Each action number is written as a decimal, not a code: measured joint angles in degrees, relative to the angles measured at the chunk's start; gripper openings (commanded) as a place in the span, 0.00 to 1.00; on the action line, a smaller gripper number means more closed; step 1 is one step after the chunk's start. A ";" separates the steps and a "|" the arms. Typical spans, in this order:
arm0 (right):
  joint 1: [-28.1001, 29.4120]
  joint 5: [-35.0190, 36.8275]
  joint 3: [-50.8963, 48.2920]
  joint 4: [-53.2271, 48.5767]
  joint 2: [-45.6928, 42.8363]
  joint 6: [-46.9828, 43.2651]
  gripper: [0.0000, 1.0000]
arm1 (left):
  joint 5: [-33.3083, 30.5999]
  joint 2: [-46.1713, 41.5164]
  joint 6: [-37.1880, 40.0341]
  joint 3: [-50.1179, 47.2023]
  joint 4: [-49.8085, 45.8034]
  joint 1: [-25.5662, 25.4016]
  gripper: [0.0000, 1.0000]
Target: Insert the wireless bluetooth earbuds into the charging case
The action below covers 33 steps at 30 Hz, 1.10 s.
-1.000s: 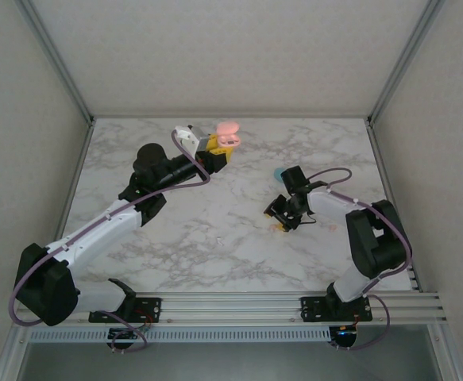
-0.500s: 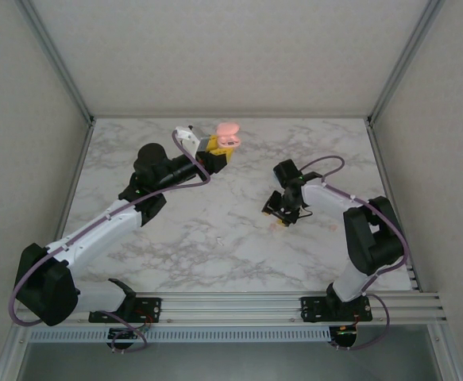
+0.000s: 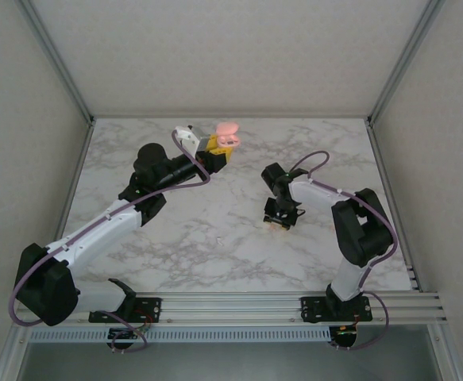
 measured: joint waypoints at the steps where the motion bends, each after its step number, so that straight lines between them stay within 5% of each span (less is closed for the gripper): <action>1: 0.02 -0.11 0.26 0.02 0.17 -0.13 0.36 | 0.00 0.00 0.00 0.00 0.00 0.00 0.20; 16: 0.66 -0.31 1.40 -0.61 2.89 -1.90 0.25 | -0.02 0.00 0.00 0.00 -0.48 0.00 0.20; 33: 0.92 0.42 3.13 -2.71 3.80 -5.07 0.25 | -0.04 0.02 0.00 0.00 -1.11 0.00 0.20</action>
